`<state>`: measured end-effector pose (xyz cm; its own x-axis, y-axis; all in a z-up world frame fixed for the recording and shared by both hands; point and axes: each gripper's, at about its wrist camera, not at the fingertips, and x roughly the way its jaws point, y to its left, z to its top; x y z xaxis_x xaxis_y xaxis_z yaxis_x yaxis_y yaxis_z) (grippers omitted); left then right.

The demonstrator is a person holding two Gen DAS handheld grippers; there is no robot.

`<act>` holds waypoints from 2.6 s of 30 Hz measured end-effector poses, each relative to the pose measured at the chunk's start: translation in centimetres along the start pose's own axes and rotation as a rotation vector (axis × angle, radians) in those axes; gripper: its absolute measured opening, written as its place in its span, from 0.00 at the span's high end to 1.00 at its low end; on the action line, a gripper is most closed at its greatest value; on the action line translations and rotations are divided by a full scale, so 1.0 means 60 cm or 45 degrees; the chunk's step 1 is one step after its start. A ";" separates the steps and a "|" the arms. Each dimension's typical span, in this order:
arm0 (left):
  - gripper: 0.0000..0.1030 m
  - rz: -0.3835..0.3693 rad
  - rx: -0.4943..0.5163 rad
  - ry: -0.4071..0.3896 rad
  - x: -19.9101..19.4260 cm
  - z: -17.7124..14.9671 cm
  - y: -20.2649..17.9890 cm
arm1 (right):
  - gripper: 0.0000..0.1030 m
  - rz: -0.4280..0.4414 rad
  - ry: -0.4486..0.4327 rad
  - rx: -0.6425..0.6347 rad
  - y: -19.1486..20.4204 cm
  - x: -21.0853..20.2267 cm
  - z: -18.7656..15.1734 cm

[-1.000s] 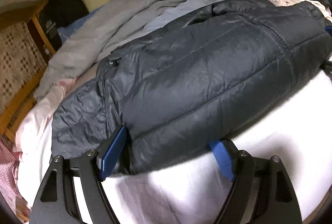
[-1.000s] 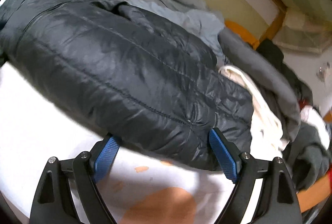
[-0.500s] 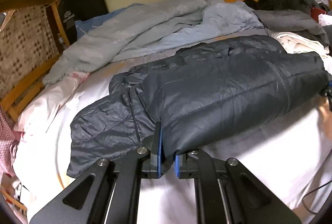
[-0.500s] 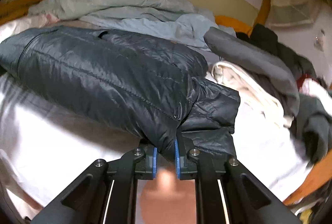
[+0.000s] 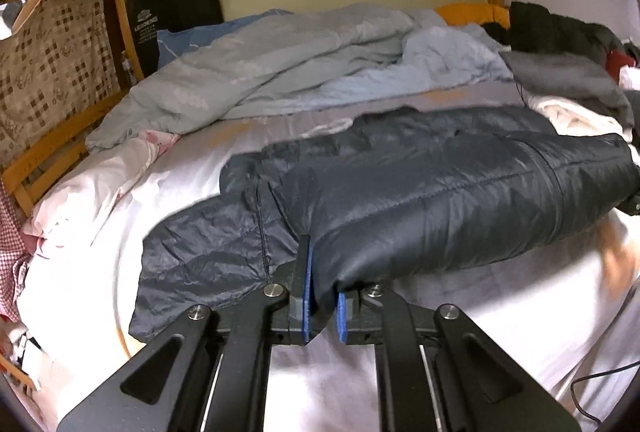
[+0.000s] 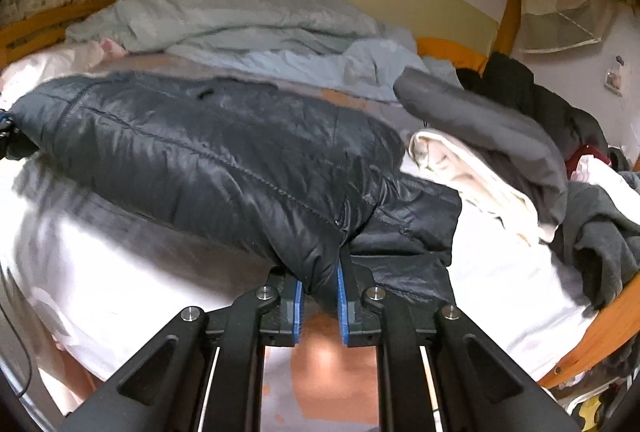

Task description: Fold large clothes

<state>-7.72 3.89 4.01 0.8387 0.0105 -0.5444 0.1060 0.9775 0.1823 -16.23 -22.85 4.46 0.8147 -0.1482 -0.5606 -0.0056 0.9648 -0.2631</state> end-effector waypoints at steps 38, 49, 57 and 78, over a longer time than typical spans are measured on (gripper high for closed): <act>0.37 0.055 -0.207 -0.233 0.166 0.185 0.153 | 0.45 0.157 -0.431 0.219 -0.114 0.180 0.208; 0.30 0.095 -0.229 -0.069 0.322 0.179 0.127 | 0.45 0.061 -0.172 0.259 -0.121 0.360 0.233; 0.29 0.146 -0.164 0.019 0.400 0.174 0.132 | 0.45 0.085 -0.051 0.244 -0.117 0.451 0.251; 0.25 -0.162 -0.100 -0.231 0.233 0.226 0.077 | 0.40 0.064 -0.262 0.270 -0.077 0.328 0.269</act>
<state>11.76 5.68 8.33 0.9042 -0.1448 -0.4018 0.1811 0.9820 0.0535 9.18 -26.69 7.33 0.9169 -0.0727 -0.3925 0.0548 0.9969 -0.0566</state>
